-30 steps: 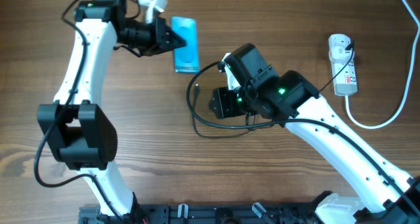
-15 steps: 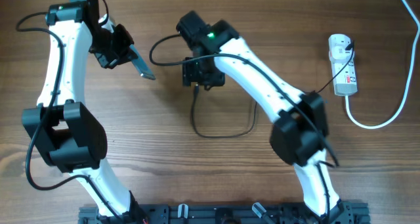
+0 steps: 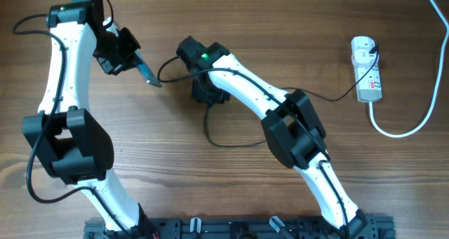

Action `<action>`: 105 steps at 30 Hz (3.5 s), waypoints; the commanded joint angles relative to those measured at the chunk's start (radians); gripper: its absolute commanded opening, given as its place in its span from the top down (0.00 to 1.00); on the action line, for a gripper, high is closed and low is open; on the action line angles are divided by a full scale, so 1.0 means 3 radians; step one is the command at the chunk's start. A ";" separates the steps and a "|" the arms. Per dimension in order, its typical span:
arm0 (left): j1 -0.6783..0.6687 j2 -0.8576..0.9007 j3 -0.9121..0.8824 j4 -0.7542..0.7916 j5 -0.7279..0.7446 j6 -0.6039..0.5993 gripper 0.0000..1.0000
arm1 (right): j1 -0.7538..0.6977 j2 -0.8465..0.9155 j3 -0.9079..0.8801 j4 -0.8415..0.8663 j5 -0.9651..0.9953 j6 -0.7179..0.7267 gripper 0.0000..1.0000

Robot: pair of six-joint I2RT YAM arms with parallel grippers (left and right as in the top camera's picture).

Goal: Plug charger to phone and switch on socket
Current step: 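Lift the cable plug and carry it toward the phone, then bring the plug to the phone's bottom port held by left gripper, then push the black USB-C plug up into the phone's bottom port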

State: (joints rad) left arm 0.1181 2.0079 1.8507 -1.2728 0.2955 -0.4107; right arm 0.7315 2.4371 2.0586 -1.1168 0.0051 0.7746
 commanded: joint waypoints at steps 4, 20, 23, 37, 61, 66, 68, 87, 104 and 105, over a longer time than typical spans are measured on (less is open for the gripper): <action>0.0017 -0.0089 0.0047 0.0001 -0.0006 -0.0053 0.96 | -0.0005 0.0095 -0.0083 0.0018 0.0056 0.0074 0.76; 0.0017 -0.0089 0.0047 -0.0001 -0.0005 -0.0052 0.96 | -0.0008 0.0095 -0.0130 -0.0005 -0.0084 0.0122 0.84; 0.0017 -0.0089 0.0047 -0.0001 -0.0005 -0.0052 0.96 | -0.0008 0.0095 -0.0130 -0.0001 -0.0079 0.0120 0.88; 0.0017 -0.0089 0.0047 0.0525 0.2211 0.1171 0.96 | -0.0034 -0.1008 -0.0113 -0.0228 -0.0397 -0.1213 0.96; -0.0168 -0.0089 0.0047 0.1389 0.3789 0.1006 0.96 | 0.0111 -0.1928 -0.0113 -0.0205 -0.0292 -0.1185 0.96; -0.0170 -0.0089 0.0047 0.1320 0.3909 0.0994 0.96 | 0.0112 -0.1928 -0.0120 -0.0086 -0.0451 -0.1176 0.96; -0.0170 -0.0089 0.0047 0.1283 0.3916 0.0993 0.96 | 0.0111 -0.1928 -0.0120 -0.0058 -0.0412 -0.1171 0.96; -0.0170 -0.0089 0.0047 0.1235 0.4088 0.1184 0.96 | 0.0109 -0.1928 -0.0120 0.0058 -0.0238 -0.0988 0.96; -0.0170 -0.0089 0.0047 0.1225 0.4103 0.1184 0.96 | 0.0111 -0.1919 -0.0126 0.0011 -0.0240 -0.0989 0.96; -0.0170 -0.0089 0.0047 0.1225 0.4103 0.1184 0.96 | 0.0111 -0.1918 -0.0126 -0.0004 -0.0239 -0.0991 0.96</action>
State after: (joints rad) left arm 0.0647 2.0079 1.8503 -0.9051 1.4681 -0.0826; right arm 0.7650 1.8774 2.0182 -1.1130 -0.0845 0.4713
